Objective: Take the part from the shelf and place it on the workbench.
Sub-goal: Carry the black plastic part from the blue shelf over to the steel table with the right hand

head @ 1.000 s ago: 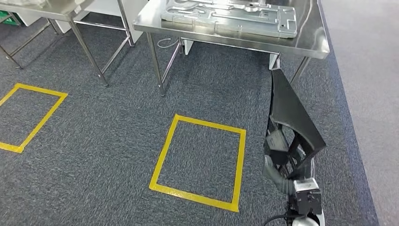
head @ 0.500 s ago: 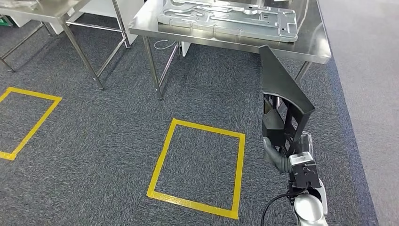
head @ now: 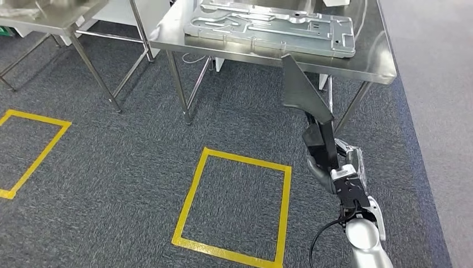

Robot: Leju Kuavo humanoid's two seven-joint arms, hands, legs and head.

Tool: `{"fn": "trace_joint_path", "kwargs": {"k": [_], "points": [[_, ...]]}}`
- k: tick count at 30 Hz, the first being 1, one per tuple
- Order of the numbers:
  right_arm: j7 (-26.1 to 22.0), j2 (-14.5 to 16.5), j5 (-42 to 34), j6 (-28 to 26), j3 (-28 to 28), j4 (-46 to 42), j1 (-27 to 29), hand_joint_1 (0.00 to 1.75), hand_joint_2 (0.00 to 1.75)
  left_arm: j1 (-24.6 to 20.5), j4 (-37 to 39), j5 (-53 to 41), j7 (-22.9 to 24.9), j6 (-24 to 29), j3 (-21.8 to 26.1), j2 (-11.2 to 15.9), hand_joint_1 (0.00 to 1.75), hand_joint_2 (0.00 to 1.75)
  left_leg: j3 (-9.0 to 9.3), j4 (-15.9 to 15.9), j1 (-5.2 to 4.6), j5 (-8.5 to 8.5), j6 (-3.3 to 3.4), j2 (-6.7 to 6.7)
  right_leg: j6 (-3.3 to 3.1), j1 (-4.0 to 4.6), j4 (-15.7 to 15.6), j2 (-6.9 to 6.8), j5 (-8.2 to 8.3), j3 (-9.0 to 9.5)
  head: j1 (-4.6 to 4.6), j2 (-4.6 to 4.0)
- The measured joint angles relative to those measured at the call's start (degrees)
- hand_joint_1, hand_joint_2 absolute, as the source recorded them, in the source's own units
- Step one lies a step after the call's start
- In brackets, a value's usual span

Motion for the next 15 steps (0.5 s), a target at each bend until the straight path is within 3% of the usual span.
{"fn": "trace_joint_path", "kwargs": {"k": [2, 5, 7, 8, 10, 11, 12, 15], "points": [[0.2, 0.4, 0.8, -0.1, 0.0, 0.6, -0.1, 1.75, 1.75, -0.1, 0.0, 0.0, 0.0, 0.0, 0.1, 0.0, 0.00, 0.00, -1.20, 3.1, 0.07, -0.70, -0.40, 0.01, -0.74, -0.15, -0.4, 0.10, -0.49, 1.04, 0.01, 0.00], [0.2, 0.9, 1.3, -0.2, 0.0, 1.1, 0.1, 1.75, 1.75, -0.2, 0.0, 0.1, 0.0, 0.0, 0.2, 0.1, 0.00, 0.00, -7.87, 13.3, 0.13, -4.08, -0.60, -0.01, -1.42, 0.00, -0.6, 0.13, -1.50, 2.12, -0.01, 0.00], [0.2, 1.2, 1.5, 0.0, 0.0, 1.4, 0.4, 1.75, 1.75, -0.1, 0.0, 0.3, 0.1, 0.2, 0.3, 0.1, 0.00, 0.00, -11.32, 16.5, 0.13, -4.81, -0.67, -0.01, -1.55, 0.15, -0.6, 0.28, -2.38, 3.10, -0.01, 0.00], [0.2, 1.4, 1.5, 0.1, 0.0, 1.6, 0.5, 1.75, 1.75, 0.0, 0.0, 0.4, 0.1, 0.4, 0.4, 0.1, 0.00, 0.00, -11.70, 15.2, 0.13, -3.37, -0.58, -0.01, -1.52, 0.21, -0.6, 0.40, -2.88, 3.77, -0.01, 0.00], [0.3, 1.7, 1.7, 0.5, 0.0, 1.7, 0.4, 1.75, 1.75, 0.2, 0.0, 0.7, 0.2, 0.8, 0.6, 0.1, 0.00, 0.00, -10.34, 8.4, 0.05, 2.15, -0.02, -0.01, -1.34, 0.27, -0.5, 0.55, -4.00, 5.21, -0.01, -0.01], [0.3, 1.9, 1.8, 0.6, 0.0, 1.7, 0.3, 1.75, 1.75, 0.2, 0.0, 0.8, 0.2, 1.0, 0.7, 0.1, 0.00, 0.00, -9.64, 5.2, -0.14, 4.02, 0.26, 0.00, -1.15, 0.32, -0.5, 0.60, -4.51, 5.78, 0.00, 0.00], [0.4, 2.2, 2.1, 0.7, 0.0, 1.7, 0.0, 1.75, 1.75, 0.2, 0.0, 1.0, 0.2, 1.3, 0.8, 0.1, 0.00, 0.00, -9.13, 3.1, -0.34, 5.25, 0.57, -0.01, -0.84, 0.35, -0.5, 0.64, -4.93, 6.07, -0.02, 0.00], [0.9, 2.9, 2.9, 1.0, 0.1, 1.8, -0.8, 1.75, 1.75, 0.0, 0.1, 1.3, 0.3, 1.8, 1.0, 0.0, 0.00, 0.00, -8.33, 1.4, -0.54, 5.47, 1.48, -0.14, 0.21, 0.37, -0.3, 0.71, -5.34, 6.58, -0.06, 0.00]]}}
